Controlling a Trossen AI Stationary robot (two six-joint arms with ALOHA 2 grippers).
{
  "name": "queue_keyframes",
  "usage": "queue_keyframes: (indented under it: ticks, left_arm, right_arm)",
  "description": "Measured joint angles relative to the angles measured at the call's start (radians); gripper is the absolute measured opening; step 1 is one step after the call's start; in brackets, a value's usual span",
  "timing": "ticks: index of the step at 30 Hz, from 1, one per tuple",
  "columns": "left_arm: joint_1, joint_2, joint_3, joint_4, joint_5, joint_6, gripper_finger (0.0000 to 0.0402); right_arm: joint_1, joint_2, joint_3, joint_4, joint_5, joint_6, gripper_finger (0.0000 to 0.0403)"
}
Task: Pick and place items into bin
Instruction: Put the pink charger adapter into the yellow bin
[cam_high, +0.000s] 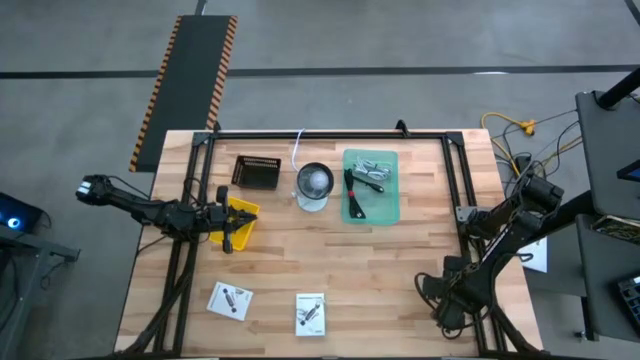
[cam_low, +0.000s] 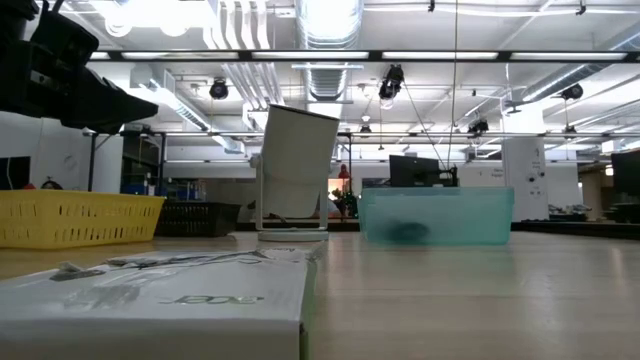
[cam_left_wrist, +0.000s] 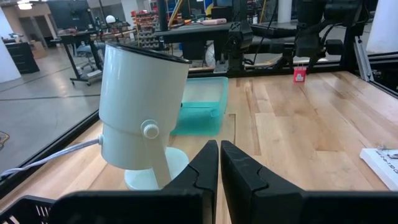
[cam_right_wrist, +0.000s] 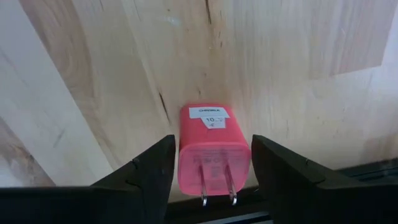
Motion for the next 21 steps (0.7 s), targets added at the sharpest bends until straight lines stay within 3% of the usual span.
queue_keyframes:
  ticks: [10, 21]
  left_arm:
    - [0.000, 0.002, 0.000, 0.000, 0.000, 0.000, 0.0002]
    - [0.000, 0.002, 0.000, 0.000, 0.000, 0.000, 0.0002]
  right_arm:
    - [0.000, -0.001, -0.001, 0.003, 0.000, -0.026, 0.0147]
    - [-0.003, -0.004, -0.007, 0.002, 0.060, -0.022, 0.0145]
